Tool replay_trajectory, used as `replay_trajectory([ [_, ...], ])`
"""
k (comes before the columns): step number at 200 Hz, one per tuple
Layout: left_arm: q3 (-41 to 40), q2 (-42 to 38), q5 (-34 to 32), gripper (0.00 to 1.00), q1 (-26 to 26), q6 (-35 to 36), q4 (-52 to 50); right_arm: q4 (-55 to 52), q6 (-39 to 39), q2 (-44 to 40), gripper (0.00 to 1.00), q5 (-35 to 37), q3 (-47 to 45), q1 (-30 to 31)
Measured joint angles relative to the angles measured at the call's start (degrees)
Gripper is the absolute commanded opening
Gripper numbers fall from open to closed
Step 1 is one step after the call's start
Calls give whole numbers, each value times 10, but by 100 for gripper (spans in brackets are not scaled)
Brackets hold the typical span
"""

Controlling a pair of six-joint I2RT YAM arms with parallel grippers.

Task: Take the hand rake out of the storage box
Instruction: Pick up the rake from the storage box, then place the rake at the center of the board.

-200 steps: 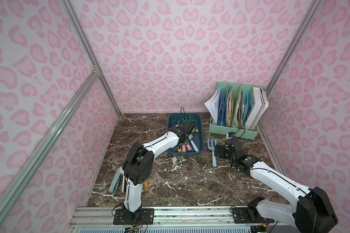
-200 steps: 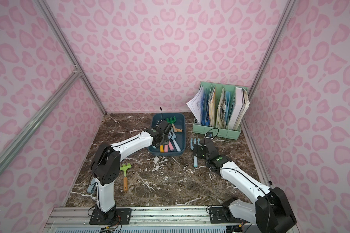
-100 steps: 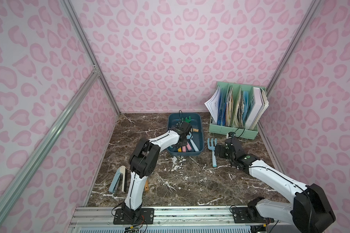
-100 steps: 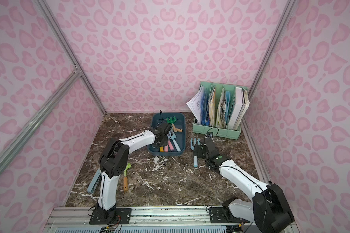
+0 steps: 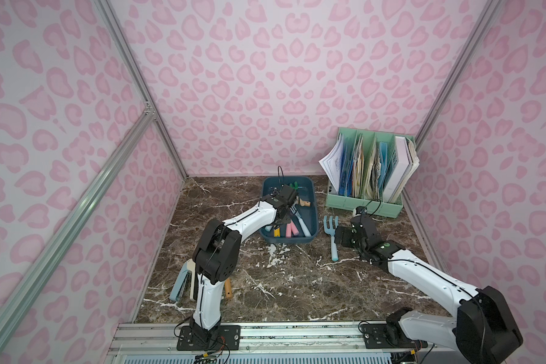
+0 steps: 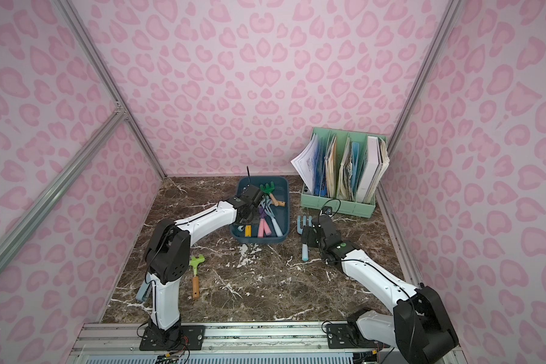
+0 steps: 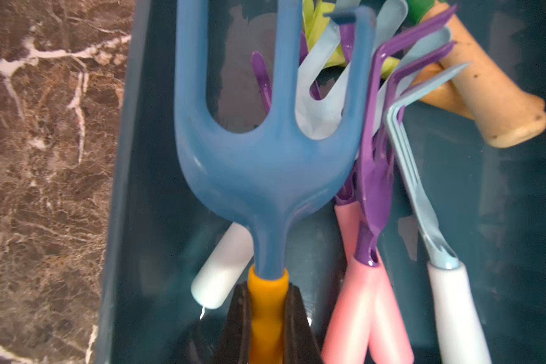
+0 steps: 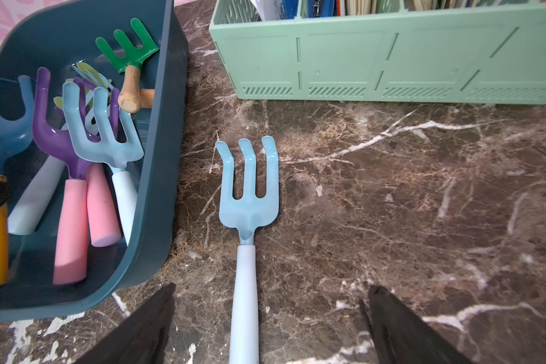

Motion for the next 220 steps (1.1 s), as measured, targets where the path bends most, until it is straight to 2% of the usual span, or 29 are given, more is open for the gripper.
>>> replay_trajectory([
  [55,-5,-62,-18,2,1,18,-24,0,-2,0,98,-2,0,0],
  [83,-37,-135,-6,0,1,34,-21,2,-2,-8,98,-5,-1,0],
  [102,-113,-222,16,0,1,38,-17,5,-2,-14,98,-9,-5,0],
  [129,-262,-364,30,0,-13,24,-14,8,-2,-17,98,-18,-10,0],
  [153,-385,-460,11,0,-70,0,-20,9,-2,-18,98,-25,-9,3],
  [174,-485,-529,-7,0,-108,-53,-21,10,-2,-25,98,-27,-9,5],
  [194,-555,-562,-20,2,-127,-98,-6,14,-2,-28,98,-34,-9,9],
  [220,-583,-535,-46,3,-131,-140,9,15,-2,-29,98,-33,-7,21],
])
